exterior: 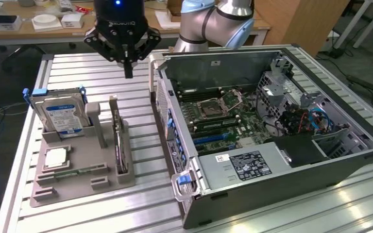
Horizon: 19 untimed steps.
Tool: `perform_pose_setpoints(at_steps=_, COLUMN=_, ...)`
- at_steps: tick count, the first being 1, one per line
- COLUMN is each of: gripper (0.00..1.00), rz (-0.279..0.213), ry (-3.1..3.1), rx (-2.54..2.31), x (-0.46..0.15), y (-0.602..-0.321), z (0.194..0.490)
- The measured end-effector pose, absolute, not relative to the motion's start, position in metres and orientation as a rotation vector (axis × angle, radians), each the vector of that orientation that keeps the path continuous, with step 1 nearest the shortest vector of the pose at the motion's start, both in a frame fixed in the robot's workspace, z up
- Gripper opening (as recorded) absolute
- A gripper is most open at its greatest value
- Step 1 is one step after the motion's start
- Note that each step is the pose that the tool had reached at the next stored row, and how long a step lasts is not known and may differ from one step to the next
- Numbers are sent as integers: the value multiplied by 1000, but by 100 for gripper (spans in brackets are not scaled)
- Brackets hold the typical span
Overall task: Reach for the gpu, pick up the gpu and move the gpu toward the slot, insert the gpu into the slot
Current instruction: 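Reach for the gpu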
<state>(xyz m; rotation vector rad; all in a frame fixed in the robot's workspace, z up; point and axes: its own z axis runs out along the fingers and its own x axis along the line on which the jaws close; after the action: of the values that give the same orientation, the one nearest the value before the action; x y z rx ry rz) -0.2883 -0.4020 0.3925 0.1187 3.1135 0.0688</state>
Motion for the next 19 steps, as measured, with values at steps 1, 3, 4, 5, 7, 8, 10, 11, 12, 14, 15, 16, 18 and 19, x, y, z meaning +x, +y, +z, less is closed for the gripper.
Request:
perform_pose_setpoints(at_steps=1, gripper=10, rz=69, ry=3114, rx=118, x=-292, y=-402, z=393)
perform_pose_setpoints(at_steps=3, gripper=10, rz=69, ry=3114, rx=119, x=-299, y=-402, z=392)
perform_pose_setpoints(at_steps=4, gripper=10, rz=69, ry=3114, rx=119, x=-303, y=-402, z=392)
perform_pose_setpoints(at_steps=5, gripper=10, rz=69, ry=3114, rx=119, x=-307, y=-402, z=392)
perform_pose_setpoints(at_steps=7, gripper=10, rz=69, ry=3114, rx=119, x=-315, y=-403, z=392)
perform_pose_setpoints(at_steps=8, gripper=10, rz=69, ry=3114, rx=119, x=-318, y=-403, z=392)
perform_pose_setpoints(at_steps=10, gripper=10, rz=69, ry=3114, rx=119, x=-325, y=-403, z=392)
perform_pose_setpoints(at_steps=11, gripper=10, rz=69, ry=3114, rx=119, x=-329, y=-403, z=392)
perform_pose_setpoints(at_steps=12, gripper=10, rz=69, ry=3114, rx=120, x=-332, y=-403, z=392)
perform_pose_setpoints(at_steps=14, gripper=10, rz=69, ry=3113, rx=120, x=-334, y=-403, z=392)
perform_pose_setpoints(at_steps=15, gripper=10, rz=69, ry=3114, rx=120, x=-334, y=-403, z=392)
perform_pose_setpoints(at_steps=16, gripper=10, rz=69, ry=3113, rx=120, x=-334, y=-403, z=392)
perform_pose_setpoints(at_steps=18, gripper=10, rz=69, ry=3113, rx=120, x=-334, y=-403, z=392)
perform_pose_setpoints(at_steps=19, gripper=10, rz=69, ry=3114, rx=120, x=-334, y=-403, z=392)
